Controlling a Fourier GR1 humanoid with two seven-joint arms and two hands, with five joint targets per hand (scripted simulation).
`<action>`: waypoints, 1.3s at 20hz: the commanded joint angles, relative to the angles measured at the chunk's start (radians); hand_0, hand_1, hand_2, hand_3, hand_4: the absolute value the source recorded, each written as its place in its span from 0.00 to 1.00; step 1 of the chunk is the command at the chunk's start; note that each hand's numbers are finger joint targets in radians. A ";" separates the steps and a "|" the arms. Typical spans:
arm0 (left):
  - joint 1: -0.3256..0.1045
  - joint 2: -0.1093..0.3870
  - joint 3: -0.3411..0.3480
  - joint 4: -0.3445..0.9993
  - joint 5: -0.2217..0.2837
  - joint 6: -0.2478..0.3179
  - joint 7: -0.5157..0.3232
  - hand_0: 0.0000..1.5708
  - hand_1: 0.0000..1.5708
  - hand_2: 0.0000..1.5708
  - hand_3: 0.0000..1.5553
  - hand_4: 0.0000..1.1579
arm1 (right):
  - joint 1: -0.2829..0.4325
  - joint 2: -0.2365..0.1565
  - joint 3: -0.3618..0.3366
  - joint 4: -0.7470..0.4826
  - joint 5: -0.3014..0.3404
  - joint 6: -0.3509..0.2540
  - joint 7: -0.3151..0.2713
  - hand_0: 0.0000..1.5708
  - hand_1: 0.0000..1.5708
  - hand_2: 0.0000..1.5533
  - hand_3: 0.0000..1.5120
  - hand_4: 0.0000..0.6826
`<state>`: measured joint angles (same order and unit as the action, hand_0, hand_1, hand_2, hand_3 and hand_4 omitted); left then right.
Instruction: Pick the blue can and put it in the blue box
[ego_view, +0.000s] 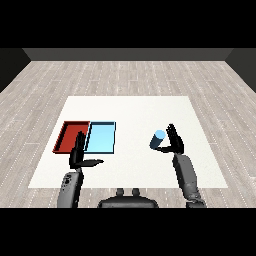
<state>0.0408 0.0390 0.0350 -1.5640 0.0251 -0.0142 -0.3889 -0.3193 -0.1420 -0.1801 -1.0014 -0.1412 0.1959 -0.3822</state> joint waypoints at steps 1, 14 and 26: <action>-0.031 -0.001 -0.001 0.010 -0.023 0.021 0.002 0.00 0.00 0.00 0.00 0.00 | -0.032 -0.011 -0.013 0.061 -0.001 -0.019 -0.021 0.00 0.00 0.00 0.00 0.00; -0.006 0.017 0.017 -0.017 -0.023 0.020 -0.012 0.00 0.00 0.00 0.00 0.00 | -0.145 0.021 -0.027 0.324 -0.026 -0.011 -0.096 0.00 0.00 0.00 0.00 0.00; 0.057 0.009 0.001 -0.096 -0.026 0.023 0.014 0.00 0.00 0.00 0.00 0.00 | -0.216 0.038 -0.028 0.436 -0.043 -0.013 -0.136 0.00 0.00 0.00 0.00 0.00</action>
<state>0.0445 0.0511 0.0525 -1.5993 0.0100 0.0078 -0.3838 -0.5454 -0.1334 -0.2229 -0.5581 -0.1819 0.1933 -0.5080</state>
